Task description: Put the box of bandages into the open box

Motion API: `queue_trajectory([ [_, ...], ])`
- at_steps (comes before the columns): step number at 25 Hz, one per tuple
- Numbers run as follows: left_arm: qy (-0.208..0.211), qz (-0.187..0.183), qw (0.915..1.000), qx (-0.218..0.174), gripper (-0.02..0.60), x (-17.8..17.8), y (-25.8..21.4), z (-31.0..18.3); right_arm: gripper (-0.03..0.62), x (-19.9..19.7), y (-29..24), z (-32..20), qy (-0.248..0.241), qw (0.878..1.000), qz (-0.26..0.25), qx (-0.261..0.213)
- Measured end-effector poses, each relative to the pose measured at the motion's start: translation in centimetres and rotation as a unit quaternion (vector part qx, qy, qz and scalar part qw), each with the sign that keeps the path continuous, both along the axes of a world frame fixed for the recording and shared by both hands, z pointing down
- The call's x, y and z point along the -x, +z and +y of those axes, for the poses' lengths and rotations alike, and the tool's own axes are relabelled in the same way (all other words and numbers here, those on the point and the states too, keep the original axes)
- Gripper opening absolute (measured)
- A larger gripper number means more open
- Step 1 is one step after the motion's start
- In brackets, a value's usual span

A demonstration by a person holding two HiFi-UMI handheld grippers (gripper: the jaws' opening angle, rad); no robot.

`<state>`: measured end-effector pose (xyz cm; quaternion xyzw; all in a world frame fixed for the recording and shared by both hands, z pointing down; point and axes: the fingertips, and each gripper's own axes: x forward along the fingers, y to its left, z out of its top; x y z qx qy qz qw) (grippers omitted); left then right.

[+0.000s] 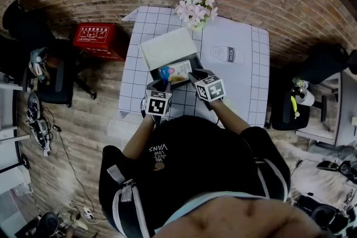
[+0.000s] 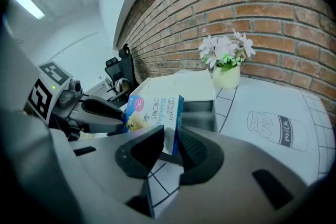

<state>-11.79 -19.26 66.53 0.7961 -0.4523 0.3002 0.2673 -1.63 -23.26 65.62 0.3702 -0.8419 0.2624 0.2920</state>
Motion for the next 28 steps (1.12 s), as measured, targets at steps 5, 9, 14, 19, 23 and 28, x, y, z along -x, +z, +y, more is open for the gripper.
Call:
queue_trajectory([
  [5, 0.005, 0.001, 0.9999, 0.009, 0.111, -0.3, 0.7, -0.1, 0.072, 0.1, 0.5, -0.1, -0.005, 1.0, 0.001, 0.012],
  [9, 0.007, 0.001, 0.9999, 0.014, 0.123, -0.4, 1.6, -0.2, 0.072, 0.3, 0.9, -0.1, -0.01, 1.0, 0.002, 0.019],
  [14, 0.019, -0.004, 0.9996, 0.022, 0.127, -0.5, 2.0, -0.1, 0.072, 0.3, 1.2, -0.2, -0.011, 1.0, 0.014, 0.022],
  [19, 0.034, -0.015, 0.9988, 0.031, 0.141, -0.7, 2.8, 0.0, 0.087, 0.6, 2.0, -0.1, -0.02, 0.999, 0.024, 0.036],
  [23, 0.046, -0.012, 0.9982, 0.038, 0.143, -1.4, 2.8, 0.1, 0.091, 1.4, 2.4, 0.0, -0.032, 0.998, 0.026, 0.043],
  [28, 0.049, -0.01, 0.998, 0.04, 0.143, -1.8, 2.9, 0.0, 0.091, 1.7, 2.8, 0.2, -0.036, 0.998, 0.036, 0.047],
])
